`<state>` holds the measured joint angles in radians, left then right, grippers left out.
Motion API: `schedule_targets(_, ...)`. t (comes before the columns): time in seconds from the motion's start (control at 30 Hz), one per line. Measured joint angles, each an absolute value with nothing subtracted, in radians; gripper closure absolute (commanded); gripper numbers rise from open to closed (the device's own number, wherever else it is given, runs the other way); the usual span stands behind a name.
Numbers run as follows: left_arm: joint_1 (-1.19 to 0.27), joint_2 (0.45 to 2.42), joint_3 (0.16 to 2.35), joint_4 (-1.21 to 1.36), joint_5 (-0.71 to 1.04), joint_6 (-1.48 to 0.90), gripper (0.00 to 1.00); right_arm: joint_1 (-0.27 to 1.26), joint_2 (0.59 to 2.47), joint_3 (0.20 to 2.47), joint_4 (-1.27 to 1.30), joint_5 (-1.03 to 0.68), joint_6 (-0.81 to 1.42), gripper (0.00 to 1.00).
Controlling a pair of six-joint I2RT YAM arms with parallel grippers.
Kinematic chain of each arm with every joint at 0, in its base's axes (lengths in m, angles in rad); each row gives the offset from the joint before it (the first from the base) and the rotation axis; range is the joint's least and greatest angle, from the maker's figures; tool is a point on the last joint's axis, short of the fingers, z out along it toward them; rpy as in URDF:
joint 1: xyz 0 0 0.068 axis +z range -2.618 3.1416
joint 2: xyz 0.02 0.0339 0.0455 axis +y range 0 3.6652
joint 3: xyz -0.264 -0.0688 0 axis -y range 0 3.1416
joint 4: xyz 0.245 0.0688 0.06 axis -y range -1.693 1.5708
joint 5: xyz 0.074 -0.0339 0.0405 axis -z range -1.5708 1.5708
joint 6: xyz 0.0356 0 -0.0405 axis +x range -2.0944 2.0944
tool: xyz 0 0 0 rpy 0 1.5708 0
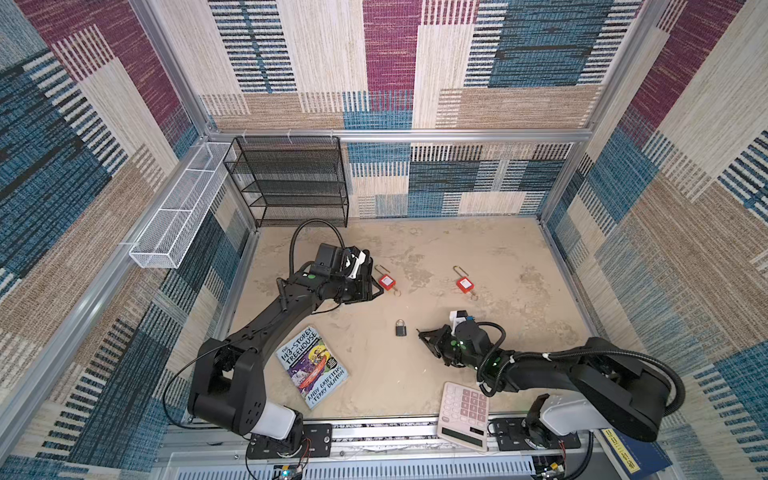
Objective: Lock with the key
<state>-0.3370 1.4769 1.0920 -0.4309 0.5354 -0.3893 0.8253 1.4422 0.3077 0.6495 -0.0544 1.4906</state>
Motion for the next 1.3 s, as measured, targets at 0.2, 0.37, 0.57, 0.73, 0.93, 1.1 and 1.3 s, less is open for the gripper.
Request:
schedule_targets(0.2,-0.313,1.445,1.092,-0.436,0.575,-0.389,0.4,0.879,1.506,0.319,0.733,0.005,1.536,1.0)
schedule_targets(0.37,-0.313,1.446,1.092,-0.43,0.612,-0.39,0.4,0.889,1.533,0.332,0.774,0.054,1.535,1.0)
schedule_targets(0.57,-0.311,1.458,1.092,-0.422,0.64,-0.393,0.4,0.889,1.586,0.348,0.805,0.08,1.53,1.0)
schedule_targets(0.73,-0.31,1.453,1.092,-0.397,0.651,-0.416,0.4,0.889,1.612,0.36,0.83,0.089,1.519,1.0)
schedule_targets(0.93,-0.31,1.455,1.092,-0.393,0.661,-0.419,0.4,0.889,1.64,0.372,0.836,0.097,1.514,1.0)
schedule_targets(1.1,-0.31,1.463,1.098,-0.395,0.665,-0.419,0.4,0.888,1.673,0.378,0.848,0.097,1.514,1.0)
schedule_targets(1.3,-0.31,1.462,1.102,-0.401,0.669,-0.419,0.4,0.884,1.695,0.384,0.87,0.096,1.514,1.0)
